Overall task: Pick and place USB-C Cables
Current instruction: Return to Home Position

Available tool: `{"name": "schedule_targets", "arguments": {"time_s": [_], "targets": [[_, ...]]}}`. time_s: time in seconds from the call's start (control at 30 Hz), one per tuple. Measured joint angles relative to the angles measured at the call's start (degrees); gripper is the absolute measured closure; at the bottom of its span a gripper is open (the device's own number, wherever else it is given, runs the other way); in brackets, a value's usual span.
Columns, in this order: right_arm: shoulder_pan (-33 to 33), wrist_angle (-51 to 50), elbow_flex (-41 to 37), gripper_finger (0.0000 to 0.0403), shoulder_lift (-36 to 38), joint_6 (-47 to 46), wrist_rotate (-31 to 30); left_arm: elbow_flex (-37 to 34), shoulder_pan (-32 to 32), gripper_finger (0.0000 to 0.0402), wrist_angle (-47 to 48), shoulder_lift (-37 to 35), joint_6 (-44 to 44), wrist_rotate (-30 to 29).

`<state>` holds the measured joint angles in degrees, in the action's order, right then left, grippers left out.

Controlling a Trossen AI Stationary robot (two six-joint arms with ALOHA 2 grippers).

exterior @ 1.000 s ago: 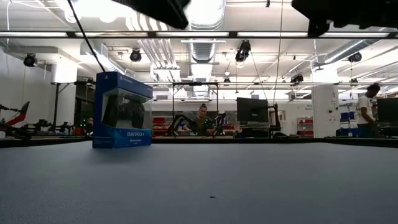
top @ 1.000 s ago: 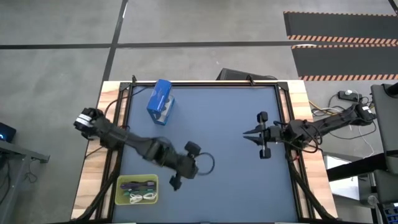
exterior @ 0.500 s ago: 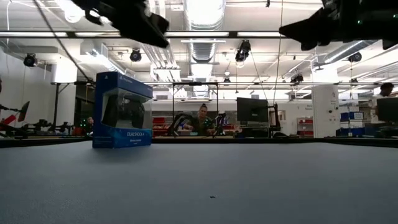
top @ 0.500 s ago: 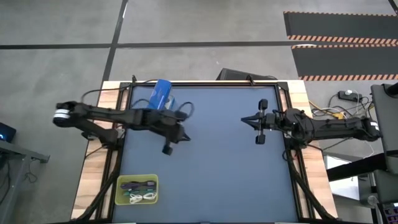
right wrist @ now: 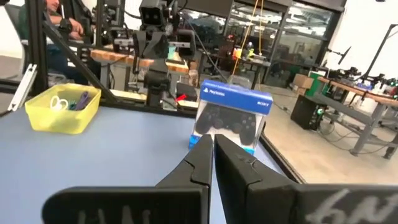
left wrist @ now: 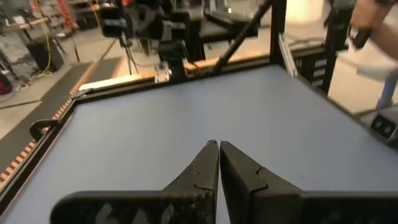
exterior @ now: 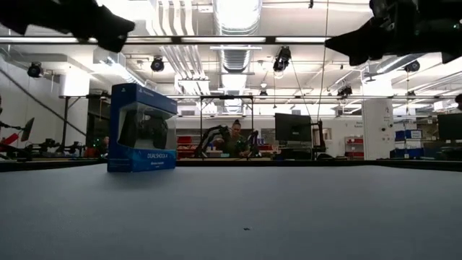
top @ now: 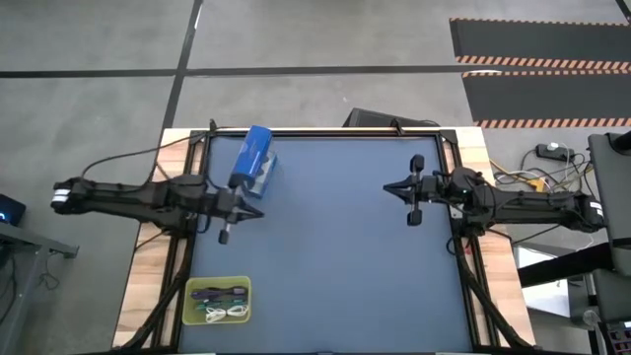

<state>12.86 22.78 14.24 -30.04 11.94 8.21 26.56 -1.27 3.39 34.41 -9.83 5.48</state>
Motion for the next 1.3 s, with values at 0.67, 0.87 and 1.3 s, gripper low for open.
{"name": "schedule_targets", "arguments": {"time_s": [0.67,0.87,1.3], "targets": [[0.25,-17.04,-3.7,0.0394,15.35,0.92,-0.23,-14.87,0.03,0.0401,6.76,-33.39,2.06,-7.48],[0.31,-22.93,-4.02,0.0394,24.05,2.25,-0.27,-16.92,0.06,0.0401,6.93,-31.78,2.01,-8.48],[0.3,-20.63,-10.84,0.0394,30.03,1.88,-0.21,-26.05,0.18,0.0401,-4.9,-32.99,2.39,-9.03]]}}
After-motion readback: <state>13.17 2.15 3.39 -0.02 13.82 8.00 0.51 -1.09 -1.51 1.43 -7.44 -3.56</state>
